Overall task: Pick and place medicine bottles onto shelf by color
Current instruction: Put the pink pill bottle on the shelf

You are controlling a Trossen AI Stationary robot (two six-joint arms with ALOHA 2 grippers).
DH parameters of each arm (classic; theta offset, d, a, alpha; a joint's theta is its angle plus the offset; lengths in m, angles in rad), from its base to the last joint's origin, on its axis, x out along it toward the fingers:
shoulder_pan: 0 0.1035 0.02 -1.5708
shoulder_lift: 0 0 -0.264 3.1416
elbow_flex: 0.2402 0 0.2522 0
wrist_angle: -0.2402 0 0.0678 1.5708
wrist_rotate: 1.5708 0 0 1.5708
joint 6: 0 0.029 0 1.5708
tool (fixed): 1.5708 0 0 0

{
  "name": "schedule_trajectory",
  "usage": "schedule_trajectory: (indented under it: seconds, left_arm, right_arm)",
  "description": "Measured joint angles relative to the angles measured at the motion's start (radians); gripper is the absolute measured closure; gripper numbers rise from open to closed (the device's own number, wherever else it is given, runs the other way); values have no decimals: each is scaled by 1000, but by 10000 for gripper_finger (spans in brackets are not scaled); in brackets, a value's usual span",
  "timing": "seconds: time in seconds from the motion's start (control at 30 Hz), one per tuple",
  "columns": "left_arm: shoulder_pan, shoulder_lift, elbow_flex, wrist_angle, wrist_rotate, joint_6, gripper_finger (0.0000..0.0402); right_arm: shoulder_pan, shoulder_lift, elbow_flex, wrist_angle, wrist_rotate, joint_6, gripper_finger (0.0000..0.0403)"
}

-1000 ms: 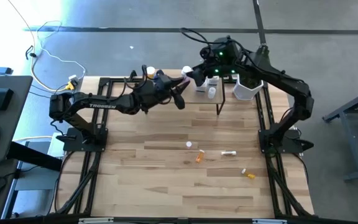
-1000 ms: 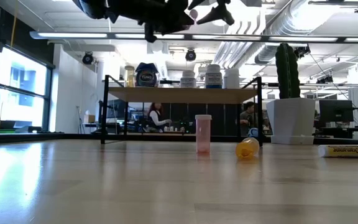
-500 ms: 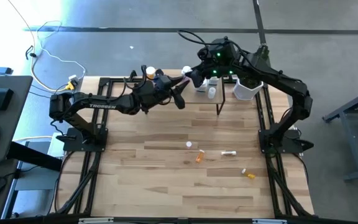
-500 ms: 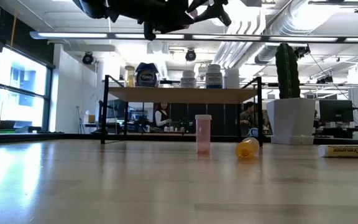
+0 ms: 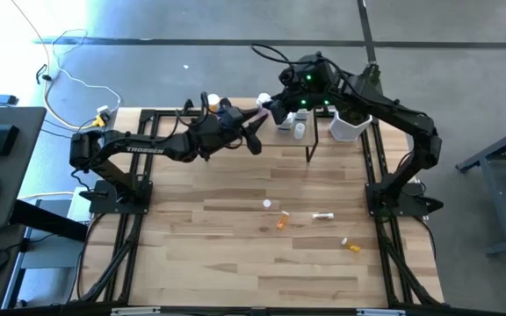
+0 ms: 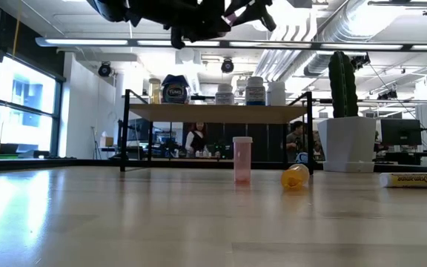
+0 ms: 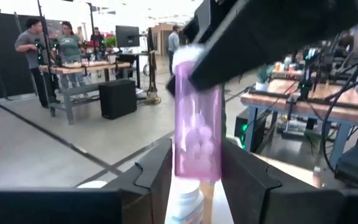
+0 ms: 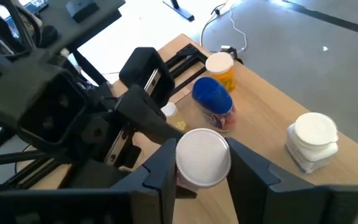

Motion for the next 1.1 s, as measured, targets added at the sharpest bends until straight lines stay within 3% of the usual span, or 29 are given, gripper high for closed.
schedule_trajectory:
  seconds: [0.3, 0.53, 0.9, 1.1]
  left_arm:
    - [0, -3, 0, -57, -3, -11, 225]
    - [11, -95, 0, -246, -13, -97, 177]
    - [34, -295, 0, -530, -14, -98, 176]
    - [34, -399, 0, -596, -10, -88, 176]
  right_arm:
    - [0, 0, 0, -15, 81, -27, 301]
    - [-3, 0, 0, -16, 149, -76, 301]
    - [32, 104, 0, -11, 185, -228, 301]
    - [64, 170, 0, -6, 268, -287, 301]
